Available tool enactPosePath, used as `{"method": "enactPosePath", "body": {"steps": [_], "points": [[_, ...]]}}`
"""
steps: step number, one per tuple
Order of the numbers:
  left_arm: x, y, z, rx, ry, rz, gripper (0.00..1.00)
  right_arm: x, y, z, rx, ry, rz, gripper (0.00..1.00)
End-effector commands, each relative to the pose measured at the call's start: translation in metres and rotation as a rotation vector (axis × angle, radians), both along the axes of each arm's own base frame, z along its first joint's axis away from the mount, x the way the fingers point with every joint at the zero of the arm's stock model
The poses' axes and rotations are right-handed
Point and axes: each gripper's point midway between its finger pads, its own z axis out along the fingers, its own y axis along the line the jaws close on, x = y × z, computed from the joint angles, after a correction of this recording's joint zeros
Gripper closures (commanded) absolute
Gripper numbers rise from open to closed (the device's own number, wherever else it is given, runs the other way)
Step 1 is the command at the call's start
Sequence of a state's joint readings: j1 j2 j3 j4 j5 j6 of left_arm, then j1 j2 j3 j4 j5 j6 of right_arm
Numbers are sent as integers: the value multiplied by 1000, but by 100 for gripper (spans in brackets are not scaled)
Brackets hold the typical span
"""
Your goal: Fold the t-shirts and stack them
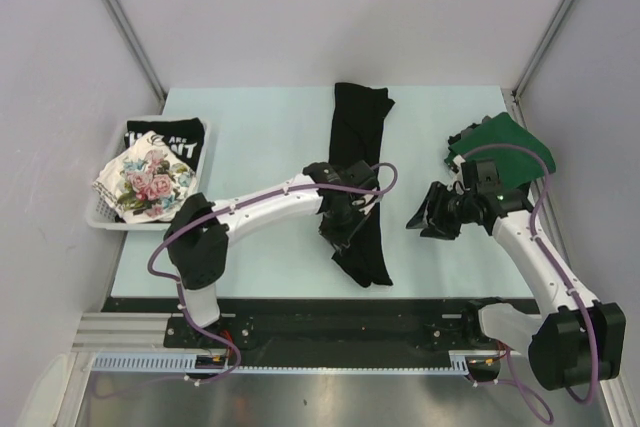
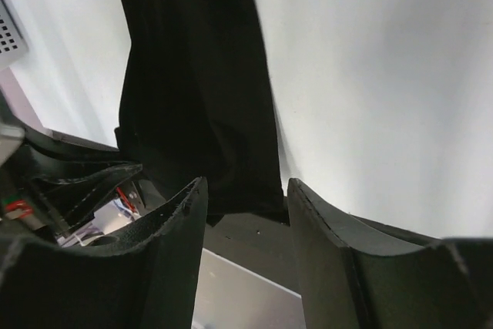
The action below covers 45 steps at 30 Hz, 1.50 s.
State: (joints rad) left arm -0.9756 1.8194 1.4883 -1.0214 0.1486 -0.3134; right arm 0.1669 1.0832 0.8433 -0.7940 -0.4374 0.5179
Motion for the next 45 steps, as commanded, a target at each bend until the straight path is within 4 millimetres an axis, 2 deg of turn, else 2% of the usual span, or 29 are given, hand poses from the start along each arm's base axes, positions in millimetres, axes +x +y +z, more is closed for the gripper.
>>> {"method": "enactPosePath", "body": {"steps": [1, 7, 16, 22, 28, 35, 41, 45], "points": [[18, -6, 31, -55, -64, 1, 100, 4, 16, 4, 66, -11, 8, 48], [34, -6, 43, -70, -80, 31, 100, 2, 27, -2, 92, 25, 35, 46], [58, -4, 56, -87, -105, 72, 100, 0, 40, 2, 155, 49, 47, 42], [84, -4, 73, -114, -154, 103, 100, -3, 44, 5, 197, 76, 19, 38], [107, 0, 81, -133, -170, 140, 100, -5, 50, 7, 252, 109, -6, 35], [115, -1, 82, -156, -164, 157, 100, -4, 54, 5, 292, 147, -60, 33], [114, -1, 83, -167, -158, 153, 100, 12, 59, 8, 326, 136, -108, 33], [121, 2, 81, -162, -172, 160, 100, 23, 61, 8, 339, 114, -123, 32]]}}
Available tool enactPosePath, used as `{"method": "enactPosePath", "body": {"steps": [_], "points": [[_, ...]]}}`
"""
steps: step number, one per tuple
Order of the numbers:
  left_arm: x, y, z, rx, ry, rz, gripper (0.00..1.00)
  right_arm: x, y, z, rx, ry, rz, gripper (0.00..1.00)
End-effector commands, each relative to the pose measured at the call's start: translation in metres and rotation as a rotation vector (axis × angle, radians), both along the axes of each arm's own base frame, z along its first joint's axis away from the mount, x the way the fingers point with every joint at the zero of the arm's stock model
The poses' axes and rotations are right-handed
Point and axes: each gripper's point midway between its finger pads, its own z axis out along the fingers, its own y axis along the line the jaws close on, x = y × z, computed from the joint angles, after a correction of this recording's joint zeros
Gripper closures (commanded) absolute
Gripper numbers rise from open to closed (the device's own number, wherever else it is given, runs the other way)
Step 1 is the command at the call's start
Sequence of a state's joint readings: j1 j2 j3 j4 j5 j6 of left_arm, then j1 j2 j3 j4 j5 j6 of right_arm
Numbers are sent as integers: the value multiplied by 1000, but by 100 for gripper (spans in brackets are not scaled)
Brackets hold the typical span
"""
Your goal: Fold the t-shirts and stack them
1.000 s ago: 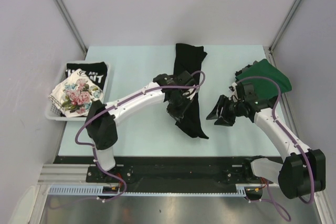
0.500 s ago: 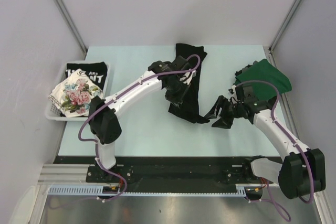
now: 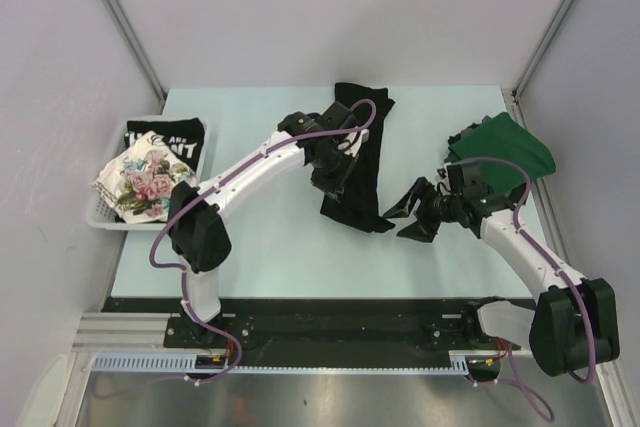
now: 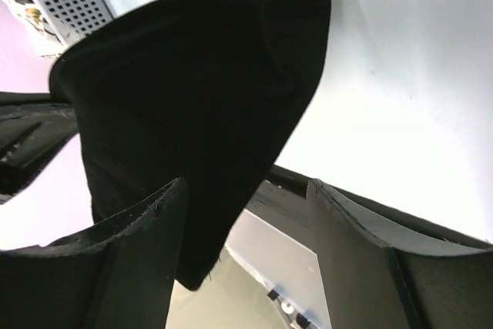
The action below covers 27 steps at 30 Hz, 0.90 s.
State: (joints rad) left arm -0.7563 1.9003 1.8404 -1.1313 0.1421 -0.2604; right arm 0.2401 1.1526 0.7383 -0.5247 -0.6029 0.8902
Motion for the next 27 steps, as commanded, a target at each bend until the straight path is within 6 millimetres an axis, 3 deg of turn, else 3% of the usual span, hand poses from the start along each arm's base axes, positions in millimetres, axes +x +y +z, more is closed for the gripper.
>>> {"method": "enactPosePath", "body": {"steps": [1, 7, 12, 27], "points": [[18, -3, 12, -40, -51, -1, 100, 17, 7, 11, 49, -46, -32, 31], [57, 9, 17, -48, -92, 77, 100, 25, 13, 21, 85, -72, -33, 29], [90, 8, 13, -81, -94, 117, 100, 27, 13, 25, 80, -76, -23, 28], [145, -17, -17, -129, -109, 146, 100, 38, 19, 18, 80, -51, 22, 24]]}}
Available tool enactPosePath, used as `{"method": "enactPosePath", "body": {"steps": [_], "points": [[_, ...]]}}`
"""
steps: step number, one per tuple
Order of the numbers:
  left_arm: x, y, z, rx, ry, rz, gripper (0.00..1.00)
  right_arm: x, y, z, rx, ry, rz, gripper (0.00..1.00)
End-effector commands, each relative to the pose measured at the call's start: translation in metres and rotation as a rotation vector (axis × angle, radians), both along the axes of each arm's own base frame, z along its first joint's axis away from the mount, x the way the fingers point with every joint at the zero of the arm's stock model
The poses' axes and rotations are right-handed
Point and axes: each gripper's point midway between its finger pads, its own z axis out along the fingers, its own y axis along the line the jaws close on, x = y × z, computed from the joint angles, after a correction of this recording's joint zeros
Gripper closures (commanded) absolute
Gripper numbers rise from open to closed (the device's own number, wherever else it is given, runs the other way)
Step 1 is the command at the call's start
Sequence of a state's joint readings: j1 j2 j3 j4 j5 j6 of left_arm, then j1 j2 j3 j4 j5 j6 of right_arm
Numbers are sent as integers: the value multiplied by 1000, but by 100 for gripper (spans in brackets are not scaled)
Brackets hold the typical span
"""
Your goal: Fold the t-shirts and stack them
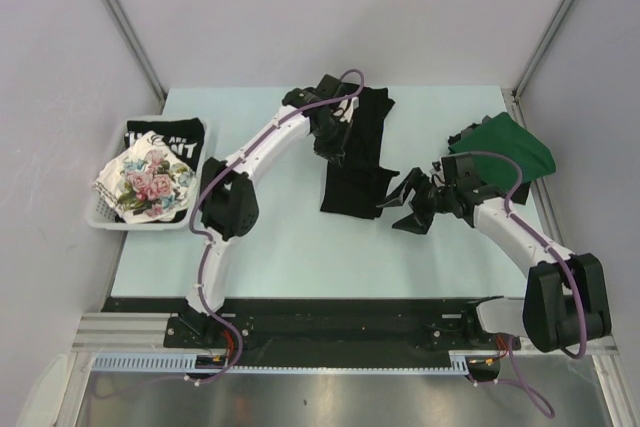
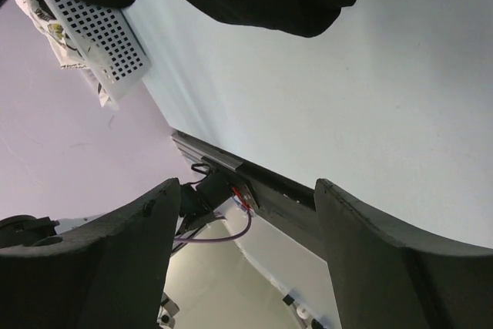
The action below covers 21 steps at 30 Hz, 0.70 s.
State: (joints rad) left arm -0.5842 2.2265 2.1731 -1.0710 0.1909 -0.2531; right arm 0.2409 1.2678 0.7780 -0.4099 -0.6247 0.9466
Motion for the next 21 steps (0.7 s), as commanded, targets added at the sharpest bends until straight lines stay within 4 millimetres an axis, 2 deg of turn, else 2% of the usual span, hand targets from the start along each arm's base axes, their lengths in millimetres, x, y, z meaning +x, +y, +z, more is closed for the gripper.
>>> {"method": "enactPosePath", "body": {"steps": [1, 9, 13, 17, 21], "points": [[29, -9, 15, -43, -92, 13, 100, 10, 9, 16, 33, -47, 46, 24], [67, 10, 11, -45, -151, 119, 100, 4, 8, 14, 26, -29, 81, 22], [83, 16, 16, -59, -205, 146, 100, 1, 7, 10, 14, -19, 93, 21], [88, 12, 12, -82, -220, 132, 100, 1, 7, 8, 12, -14, 95, 20], [90, 7, 0, -95, -201, 117, 100, 2, 7, 9, 13, -13, 93, 19]]}}
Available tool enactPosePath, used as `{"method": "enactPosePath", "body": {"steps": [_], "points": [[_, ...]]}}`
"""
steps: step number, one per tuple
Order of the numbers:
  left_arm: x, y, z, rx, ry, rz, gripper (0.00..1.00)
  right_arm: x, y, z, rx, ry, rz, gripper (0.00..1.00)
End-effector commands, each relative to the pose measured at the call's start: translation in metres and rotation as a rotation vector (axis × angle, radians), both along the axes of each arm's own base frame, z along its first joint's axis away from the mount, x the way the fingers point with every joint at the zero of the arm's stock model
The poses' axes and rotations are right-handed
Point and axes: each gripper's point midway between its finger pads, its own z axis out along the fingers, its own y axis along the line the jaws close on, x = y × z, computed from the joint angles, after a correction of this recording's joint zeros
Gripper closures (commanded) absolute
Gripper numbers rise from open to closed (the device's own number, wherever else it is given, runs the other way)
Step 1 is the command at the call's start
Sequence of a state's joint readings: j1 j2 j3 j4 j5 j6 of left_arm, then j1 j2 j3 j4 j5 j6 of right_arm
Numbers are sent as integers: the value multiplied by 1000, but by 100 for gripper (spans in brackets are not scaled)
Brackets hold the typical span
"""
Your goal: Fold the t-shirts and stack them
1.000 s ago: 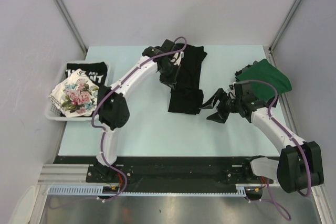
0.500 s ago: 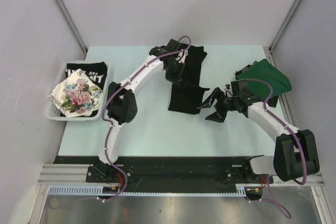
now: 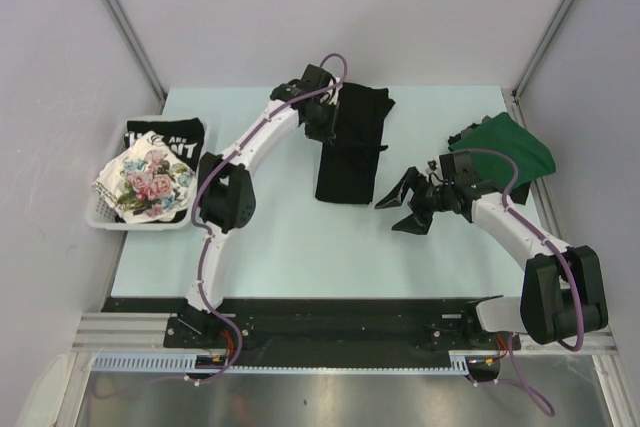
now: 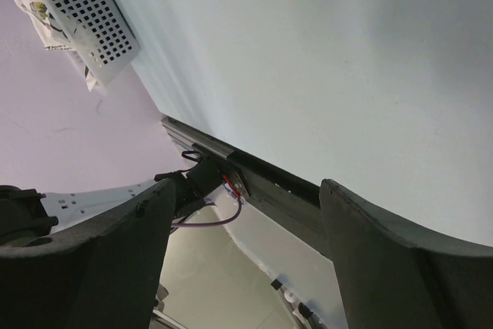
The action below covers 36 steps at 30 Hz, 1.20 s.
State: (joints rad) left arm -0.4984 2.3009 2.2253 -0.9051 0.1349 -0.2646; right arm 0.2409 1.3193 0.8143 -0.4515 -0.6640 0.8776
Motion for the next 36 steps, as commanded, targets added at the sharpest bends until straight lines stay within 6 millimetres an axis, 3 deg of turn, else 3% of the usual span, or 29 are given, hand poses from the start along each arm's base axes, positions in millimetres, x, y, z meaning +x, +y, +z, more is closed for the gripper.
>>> {"method": "enactPosePath", "body": {"steps": [1, 15, 18, 20, 29, 36], "points": [[16, -12, 5, -54, -59, -6, 100, 4, 4, 12, 19, -24, 25, 19], [27, -20, -31, -56, -42, -13, 100, 2, 1, 8, 14, -5, 30, 15], [31, -21, -40, -56, -43, -5, 100, 0, -1, 6, 11, 5, 33, 12], [34, -22, -46, -56, -45, -3, 100, -1, -2, 5, 8, 12, 35, 1], [45, -12, -65, -31, -44, 50, 99, -2, -6, 3, 4, 19, 40, 0], [48, 2, -56, 7, -73, 104, 80, 0, -10, 0, 0, 21, 33, 0]]}}
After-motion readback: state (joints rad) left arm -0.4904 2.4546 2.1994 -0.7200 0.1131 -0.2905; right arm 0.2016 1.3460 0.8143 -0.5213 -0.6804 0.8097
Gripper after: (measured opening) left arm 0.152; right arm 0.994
